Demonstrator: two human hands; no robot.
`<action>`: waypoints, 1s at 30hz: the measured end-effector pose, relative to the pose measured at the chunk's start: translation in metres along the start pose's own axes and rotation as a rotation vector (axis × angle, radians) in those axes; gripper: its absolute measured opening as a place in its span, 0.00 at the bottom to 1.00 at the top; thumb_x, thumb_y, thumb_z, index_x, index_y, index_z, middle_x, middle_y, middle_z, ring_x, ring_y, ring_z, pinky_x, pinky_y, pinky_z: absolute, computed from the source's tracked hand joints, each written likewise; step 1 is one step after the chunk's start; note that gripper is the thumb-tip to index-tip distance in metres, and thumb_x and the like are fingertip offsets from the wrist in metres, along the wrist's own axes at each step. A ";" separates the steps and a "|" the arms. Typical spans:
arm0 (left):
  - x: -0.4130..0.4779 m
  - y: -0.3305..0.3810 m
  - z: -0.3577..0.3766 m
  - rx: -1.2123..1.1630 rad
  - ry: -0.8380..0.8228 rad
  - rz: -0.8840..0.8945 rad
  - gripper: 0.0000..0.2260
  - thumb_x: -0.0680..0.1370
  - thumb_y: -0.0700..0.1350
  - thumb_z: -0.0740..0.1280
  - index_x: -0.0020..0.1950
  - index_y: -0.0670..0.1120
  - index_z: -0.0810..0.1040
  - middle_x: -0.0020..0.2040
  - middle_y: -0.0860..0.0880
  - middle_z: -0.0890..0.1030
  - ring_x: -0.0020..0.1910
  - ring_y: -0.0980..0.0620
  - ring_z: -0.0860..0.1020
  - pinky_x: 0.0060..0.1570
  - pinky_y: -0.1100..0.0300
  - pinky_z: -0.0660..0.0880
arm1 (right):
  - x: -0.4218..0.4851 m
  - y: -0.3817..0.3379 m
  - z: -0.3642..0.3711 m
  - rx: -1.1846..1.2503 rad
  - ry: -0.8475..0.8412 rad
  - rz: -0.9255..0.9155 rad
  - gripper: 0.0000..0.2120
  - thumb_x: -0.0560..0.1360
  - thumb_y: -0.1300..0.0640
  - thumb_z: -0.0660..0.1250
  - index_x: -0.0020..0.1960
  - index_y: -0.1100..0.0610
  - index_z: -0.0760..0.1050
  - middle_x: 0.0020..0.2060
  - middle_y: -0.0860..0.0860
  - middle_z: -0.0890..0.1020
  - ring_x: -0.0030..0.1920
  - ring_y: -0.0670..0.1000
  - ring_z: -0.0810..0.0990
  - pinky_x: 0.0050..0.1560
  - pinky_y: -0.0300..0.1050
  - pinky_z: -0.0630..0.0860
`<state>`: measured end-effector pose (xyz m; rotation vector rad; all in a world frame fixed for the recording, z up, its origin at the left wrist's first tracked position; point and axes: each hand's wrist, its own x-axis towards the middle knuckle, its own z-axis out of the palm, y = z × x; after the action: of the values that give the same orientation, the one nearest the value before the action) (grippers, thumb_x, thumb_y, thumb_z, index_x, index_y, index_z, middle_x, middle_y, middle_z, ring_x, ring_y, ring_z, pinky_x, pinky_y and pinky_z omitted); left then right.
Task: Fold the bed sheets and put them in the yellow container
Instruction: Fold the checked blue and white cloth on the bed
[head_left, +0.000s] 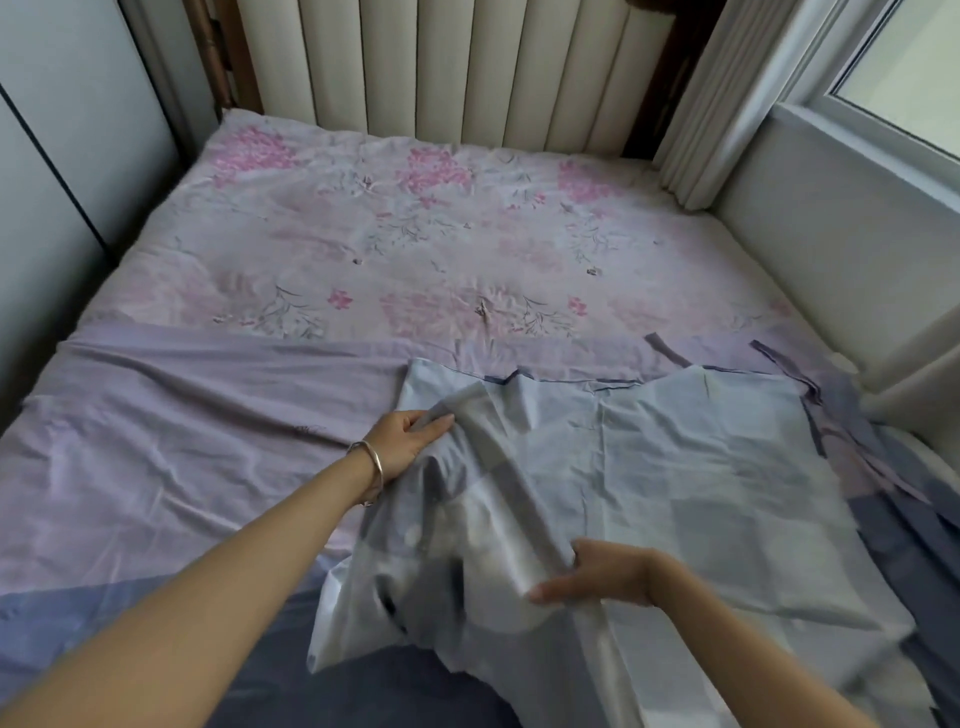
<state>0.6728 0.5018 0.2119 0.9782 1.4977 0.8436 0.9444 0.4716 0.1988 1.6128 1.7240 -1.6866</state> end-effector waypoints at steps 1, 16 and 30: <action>0.011 0.000 -0.001 0.003 0.035 0.001 0.09 0.74 0.52 0.69 0.47 0.47 0.82 0.41 0.49 0.83 0.42 0.51 0.80 0.49 0.58 0.76 | 0.003 0.010 -0.010 0.029 -0.011 -0.014 0.23 0.63 0.38 0.75 0.46 0.56 0.81 0.42 0.52 0.83 0.43 0.48 0.81 0.47 0.46 0.78; 0.206 -0.056 -0.005 0.150 0.470 0.025 0.12 0.78 0.47 0.65 0.42 0.38 0.78 0.34 0.43 0.76 0.35 0.48 0.70 0.37 0.56 0.66 | 0.205 -0.077 -0.218 -0.132 0.536 -0.315 0.10 0.71 0.53 0.73 0.37 0.56 0.76 0.27 0.47 0.73 0.30 0.43 0.70 0.29 0.35 0.63; 0.339 -0.157 -0.021 0.351 0.563 -0.037 0.09 0.75 0.44 0.69 0.40 0.40 0.80 0.33 0.47 0.75 0.37 0.44 0.75 0.38 0.60 0.68 | 0.389 -0.013 -0.192 -0.184 0.766 -0.271 0.05 0.74 0.56 0.69 0.42 0.55 0.74 0.33 0.51 0.76 0.40 0.58 0.76 0.37 0.47 0.66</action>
<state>0.6131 0.7486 -0.0630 1.0060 2.1954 0.8907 0.8884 0.8310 -0.0379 2.1756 2.4419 -0.9839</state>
